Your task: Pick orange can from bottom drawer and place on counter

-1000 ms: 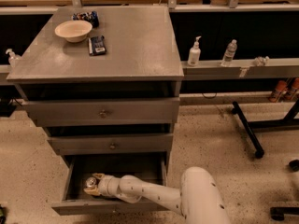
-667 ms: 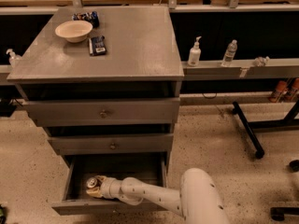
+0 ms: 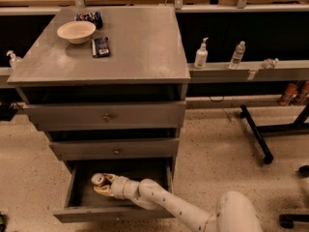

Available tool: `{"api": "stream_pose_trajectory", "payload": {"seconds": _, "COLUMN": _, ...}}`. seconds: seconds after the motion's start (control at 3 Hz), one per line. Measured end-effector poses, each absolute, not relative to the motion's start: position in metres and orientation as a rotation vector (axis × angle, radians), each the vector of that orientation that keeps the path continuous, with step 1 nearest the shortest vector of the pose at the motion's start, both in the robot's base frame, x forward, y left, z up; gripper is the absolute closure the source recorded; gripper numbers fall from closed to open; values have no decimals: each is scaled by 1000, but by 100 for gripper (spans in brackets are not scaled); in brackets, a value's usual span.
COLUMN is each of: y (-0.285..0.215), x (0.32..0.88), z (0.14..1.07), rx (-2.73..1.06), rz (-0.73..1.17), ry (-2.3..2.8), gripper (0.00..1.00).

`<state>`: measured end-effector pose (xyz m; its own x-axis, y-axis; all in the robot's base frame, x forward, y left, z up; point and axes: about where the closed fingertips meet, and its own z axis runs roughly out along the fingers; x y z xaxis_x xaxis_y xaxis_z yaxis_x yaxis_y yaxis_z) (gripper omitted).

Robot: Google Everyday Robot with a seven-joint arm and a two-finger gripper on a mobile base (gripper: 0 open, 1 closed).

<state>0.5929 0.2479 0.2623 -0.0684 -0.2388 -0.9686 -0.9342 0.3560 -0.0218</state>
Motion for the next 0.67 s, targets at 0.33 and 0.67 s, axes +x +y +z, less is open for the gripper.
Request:
{"api": "stream_pose_trajectory", "payload": {"seconds": 0.33, "y": 215, "x": 588, "z": 365, "rx": -1021, "rz": 907, "ry": 1330, "gripper": 100}}
{"api": "stream_pose_trajectory", "payload": {"seconds": 0.67, "y": 190, "x": 577, "z": 410, "rx": -1059, "rz": 994, "ry": 1259, "gripper": 100}}
